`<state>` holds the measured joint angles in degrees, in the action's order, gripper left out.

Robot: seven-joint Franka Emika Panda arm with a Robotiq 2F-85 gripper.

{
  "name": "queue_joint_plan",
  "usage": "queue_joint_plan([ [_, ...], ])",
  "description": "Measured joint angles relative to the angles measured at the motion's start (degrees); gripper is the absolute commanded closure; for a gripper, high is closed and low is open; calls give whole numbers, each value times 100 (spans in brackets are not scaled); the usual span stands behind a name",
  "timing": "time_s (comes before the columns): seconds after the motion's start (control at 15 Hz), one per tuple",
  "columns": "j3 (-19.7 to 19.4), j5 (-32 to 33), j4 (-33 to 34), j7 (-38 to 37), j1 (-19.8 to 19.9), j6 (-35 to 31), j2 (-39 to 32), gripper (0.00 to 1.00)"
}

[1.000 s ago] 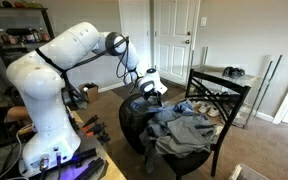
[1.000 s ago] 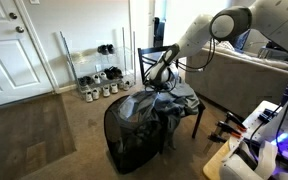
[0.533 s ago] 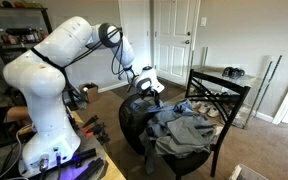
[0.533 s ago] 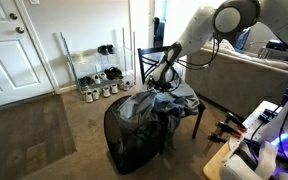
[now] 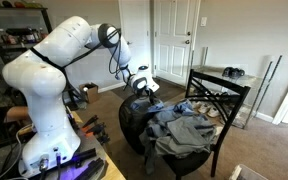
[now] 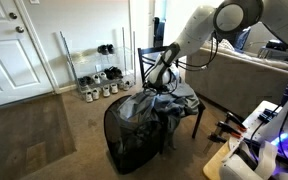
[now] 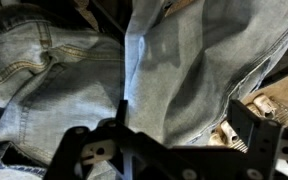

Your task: Put one pair of trousers in the laundry bag

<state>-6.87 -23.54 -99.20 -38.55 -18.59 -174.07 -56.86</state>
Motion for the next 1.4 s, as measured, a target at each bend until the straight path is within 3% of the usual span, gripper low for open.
queue_joint_plan([
  [0.6,17,0,271,-14,456,15,-208,0],
  [0.73,96,0,466,-11,595,23,-325,26],
  [1.4,515,34,905,86,975,7,-562,91],
])
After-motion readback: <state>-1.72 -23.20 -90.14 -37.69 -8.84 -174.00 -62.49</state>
